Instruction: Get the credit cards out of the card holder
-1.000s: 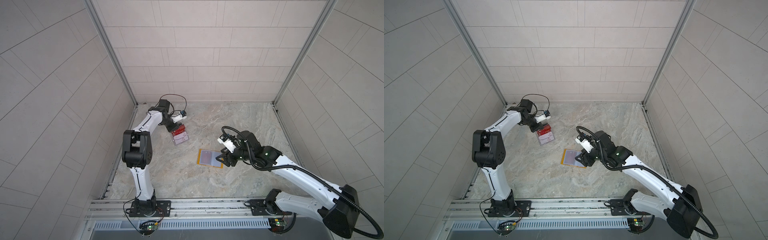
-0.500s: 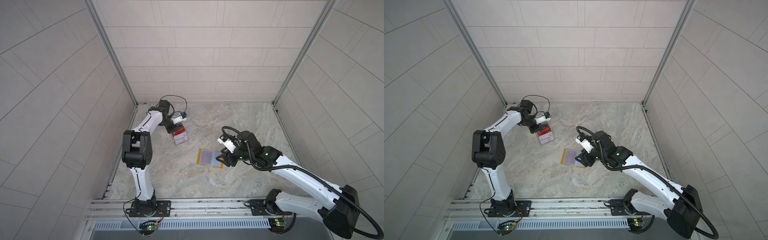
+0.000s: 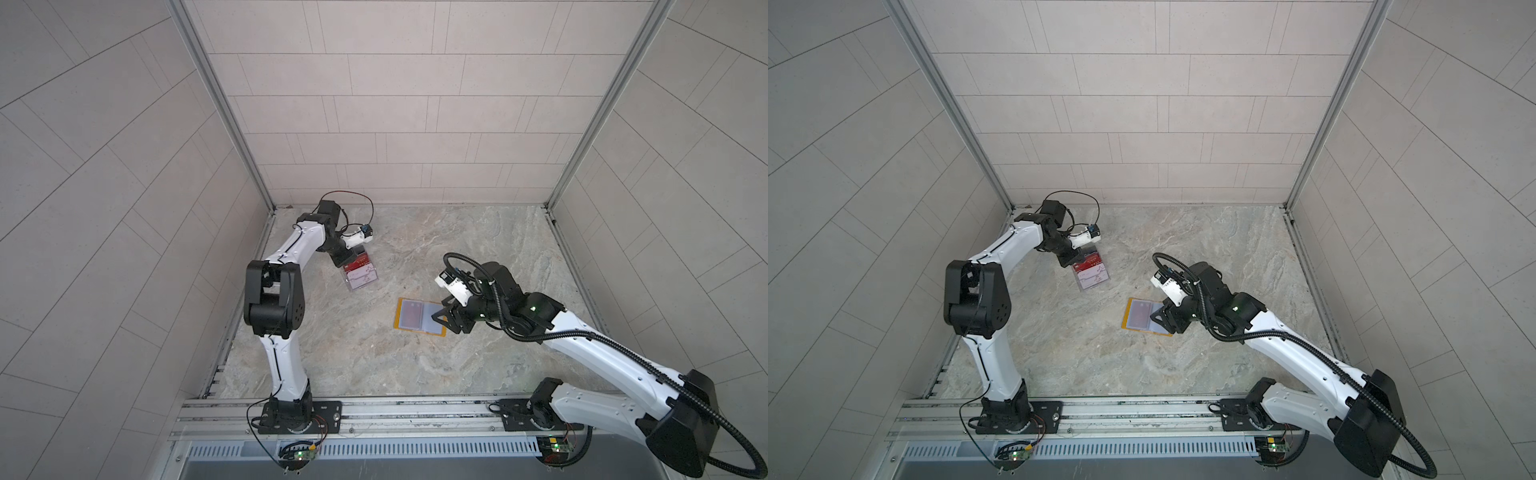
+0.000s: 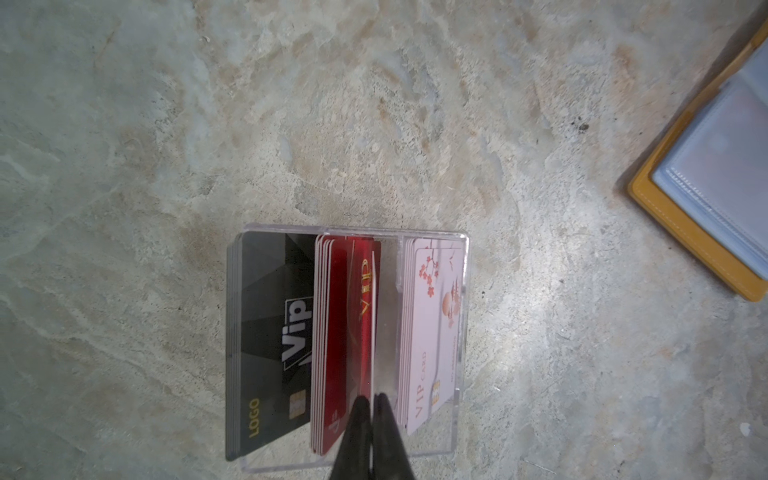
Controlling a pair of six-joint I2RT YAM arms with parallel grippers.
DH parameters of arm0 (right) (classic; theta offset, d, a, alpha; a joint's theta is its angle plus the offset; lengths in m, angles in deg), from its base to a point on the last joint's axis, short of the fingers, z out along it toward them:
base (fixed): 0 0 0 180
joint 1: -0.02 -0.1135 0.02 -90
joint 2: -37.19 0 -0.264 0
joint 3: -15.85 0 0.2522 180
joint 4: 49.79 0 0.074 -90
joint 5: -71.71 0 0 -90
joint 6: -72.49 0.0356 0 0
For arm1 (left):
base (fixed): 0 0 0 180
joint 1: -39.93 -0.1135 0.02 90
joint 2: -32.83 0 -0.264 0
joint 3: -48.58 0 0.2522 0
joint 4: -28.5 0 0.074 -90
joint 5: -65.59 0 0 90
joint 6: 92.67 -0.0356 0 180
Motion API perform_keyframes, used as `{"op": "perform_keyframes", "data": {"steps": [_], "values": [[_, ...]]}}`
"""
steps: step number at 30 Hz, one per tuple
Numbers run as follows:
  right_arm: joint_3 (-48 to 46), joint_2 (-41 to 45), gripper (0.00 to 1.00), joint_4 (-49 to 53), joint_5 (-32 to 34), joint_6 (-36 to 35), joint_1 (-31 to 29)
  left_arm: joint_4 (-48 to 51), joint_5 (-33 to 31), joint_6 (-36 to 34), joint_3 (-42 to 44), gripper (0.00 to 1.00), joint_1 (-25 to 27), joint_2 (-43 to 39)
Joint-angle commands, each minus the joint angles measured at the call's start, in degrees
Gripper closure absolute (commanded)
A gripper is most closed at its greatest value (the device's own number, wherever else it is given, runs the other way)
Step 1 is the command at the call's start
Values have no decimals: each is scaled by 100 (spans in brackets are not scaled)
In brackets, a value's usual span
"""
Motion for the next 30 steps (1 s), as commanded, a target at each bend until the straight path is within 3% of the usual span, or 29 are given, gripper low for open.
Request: {"op": "perform_keyframes", "data": {"steps": [1, 18, 24, 30], "values": [[-49, 105, 40, -52, 46, -144, 5, -51, -112, 106, -8, 97, 105, 172], [-41, 89, 40, -61, 30, -139, 3, -202, -604, 299, -48, 90, 353, 422], [-41, 87, 40, -69, 26, -138, 5, -269, -731, 568, -149, 80, 342, 404], [-46, 87, 40, -78, 30, -139, 5, -382, -801, 700, -146, 78, 331, 228]]}}
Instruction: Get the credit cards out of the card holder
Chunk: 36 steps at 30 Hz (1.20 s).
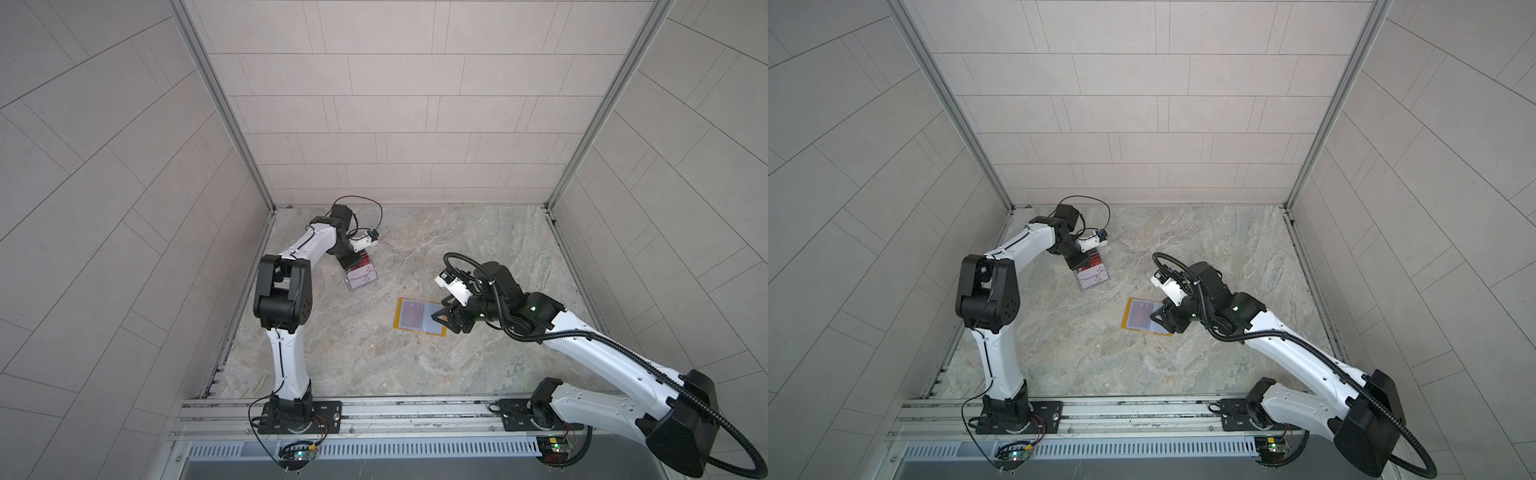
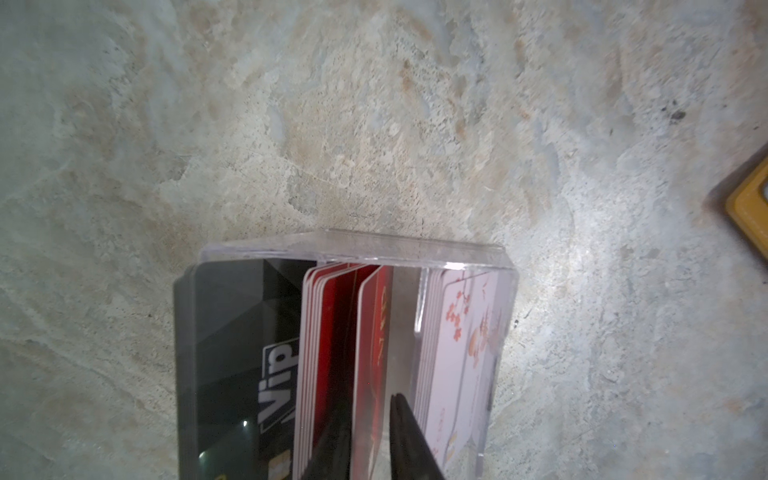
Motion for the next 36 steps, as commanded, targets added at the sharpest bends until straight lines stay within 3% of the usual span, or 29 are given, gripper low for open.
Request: {"op": "perform_keyframes", "data": {"steps": [1, 14, 18, 21, 26, 31, 34, 36], "values": [[-52, 78, 40, -46, 38, -141, -2, -108, -111, 148, -174, 78, 7, -174], [71, -60, 40, 69, 165, -78, 4, -256, -544, 381, -75, 68, 150, -980], [135, -153, 39, 115, 390, 39, 5, -435, -690, 784, 143, 68, 201, -1394], [159, -308, 39, 115, 622, 193, 2, -811, -520, 1487, 614, 67, 224, -1857], [249, -773, 38, 192, 1174, 606, 5, -1946, -324, 3007, 2203, 67, 599, -2879], [287, -1425, 39, 87, 1413, 989, 1, -3254, 926, 5143, 3713, 68, 870, -3459], [426, -1836, 41, 143, 1644, 1307, 12, -3458, 859, 5537, 4225, 68, 1310, -3611], [549, -2081, 42, 281, 1697, 1327, 43, -3225, 451, 5615, 4353, 68, 1620, -3651]]}}
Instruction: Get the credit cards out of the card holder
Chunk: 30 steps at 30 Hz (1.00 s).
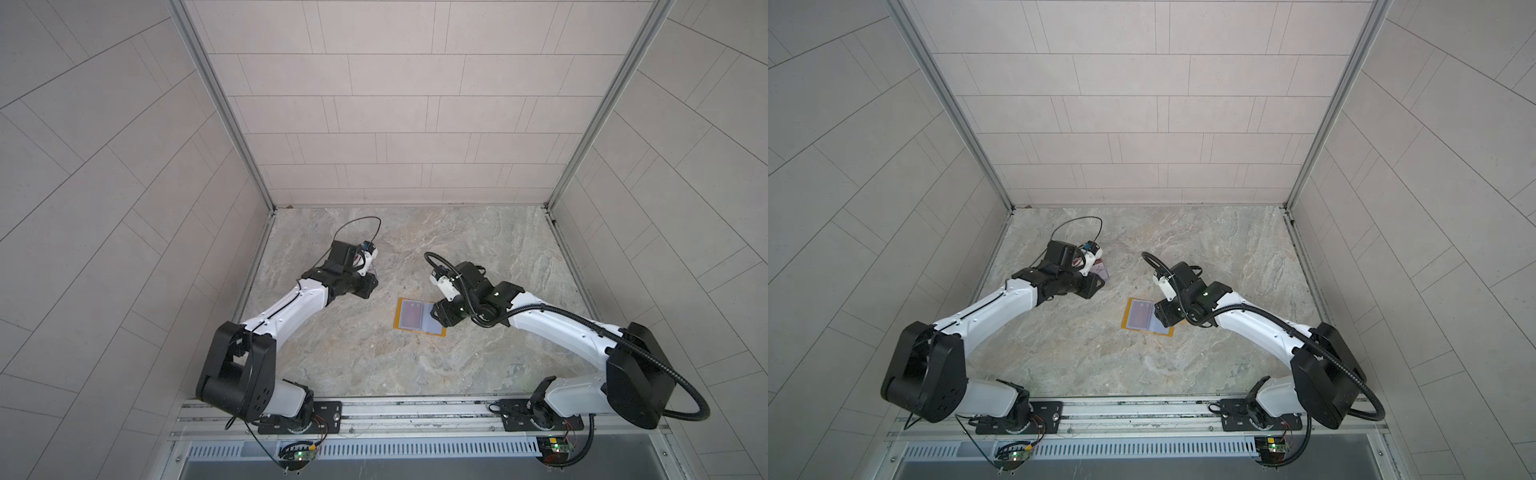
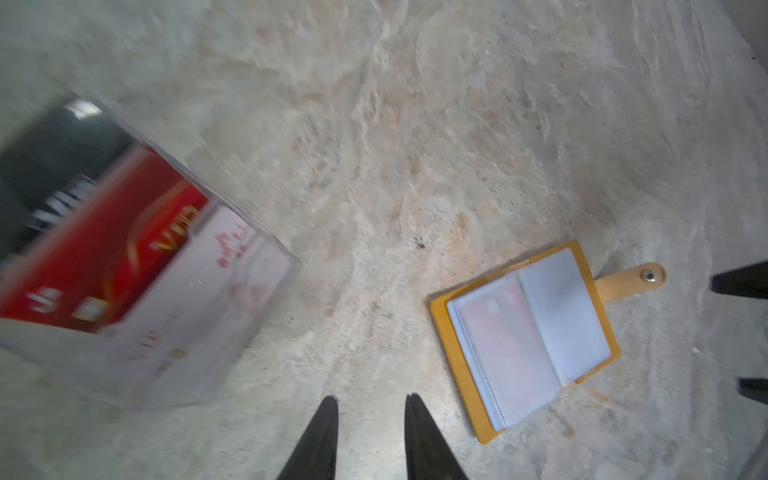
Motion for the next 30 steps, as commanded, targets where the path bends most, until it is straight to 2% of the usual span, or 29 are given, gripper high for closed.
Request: {"op": "perform_keyframes", "data": {"steps": [1, 3, 6, 12, 18, 30], "values": [[332, -317, 43, 293, 404, 388, 61, -248, -309, 864, 203, 68, 461, -170], [467, -574, 43, 532, 562, 572, 100, -165, -995, 1187, 370, 70, 852, -164], [471, -843, 43, 548, 654, 685, 125, -579, -1174, 1503, 726, 69, 1220, -90], [269, -1036, 43, 328, 589, 864, 206, -1246, -976, 1896, 1006, 69, 1516, 443], [-16, -1181, 45, -137, 168, 963, 461, -1613, -922, 2148, 1007, 69, 1837, 775], [228, -1745, 60, -361, -387, 705, 711, -1792, -627, 2176, 1130, 72, 2366, 1001]]}}
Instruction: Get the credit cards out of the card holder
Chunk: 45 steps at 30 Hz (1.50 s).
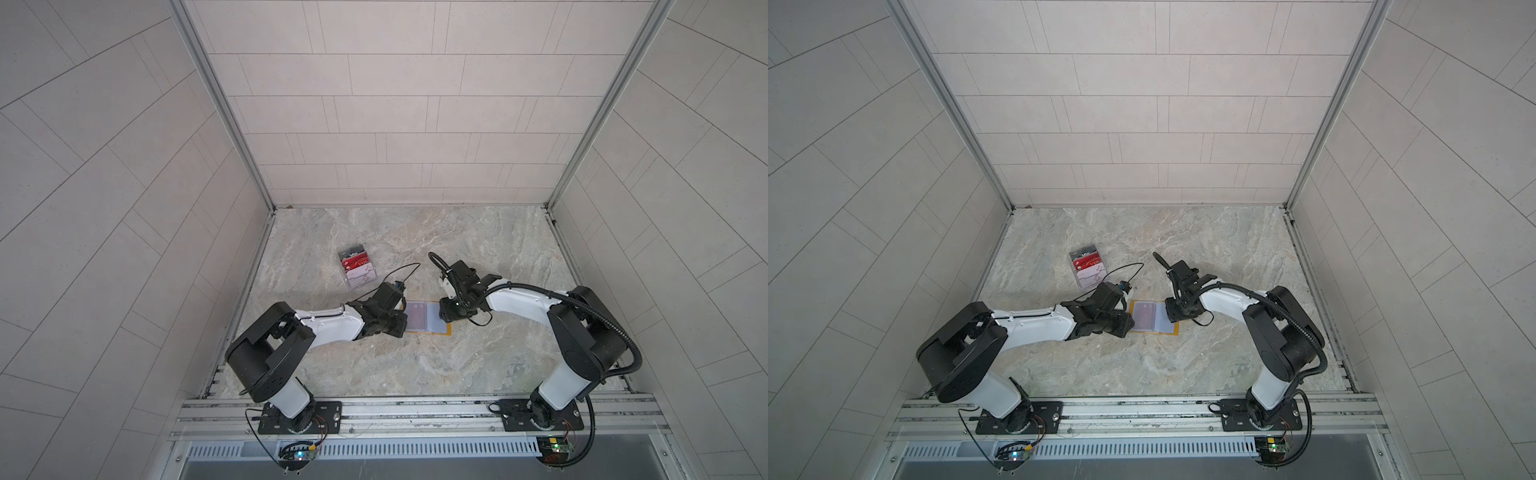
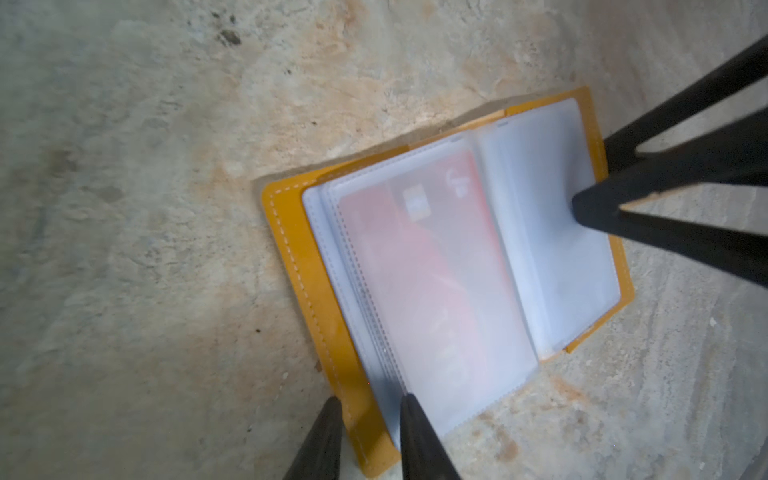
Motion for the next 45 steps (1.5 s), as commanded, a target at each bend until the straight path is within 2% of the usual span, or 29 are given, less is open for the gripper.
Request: {"op": "perform_keyframes", "data": {"steps": [1, 6, 11, 15, 21, 26, 30, 45], "values": [[134, -220, 60, -102, -246, -153, -25, -257, 321, 126, 191, 72, 190, 12], [233, -32, 59, -188, -14, -342, -26, -584, 633, 345, 378, 72, 191, -257], [355, 271, 56, 115, 511, -507, -80, -66, -48, 185, 220, 69, 178, -564], [272, 627, 47, 286, 720, -655, -251, 99, -124, 25, 22, 68, 51, -563], [-29, 1118, 42, 182, 864, -630, -530, -378, 458, 23, -89, 84, -496, -197], [-397, 1426, 40, -322, 775, -509, -718, -635, 901, -69, -265, 92, -754, 237], [-463, 1374, 36, -473, 722, -471, -850, -904, 1149, 49, -303, 97, -868, 529], [-67, 497, 30, -786, 988, -467, -1431, -1168, 1094, 137, 124, 99, -868, 615]]}}
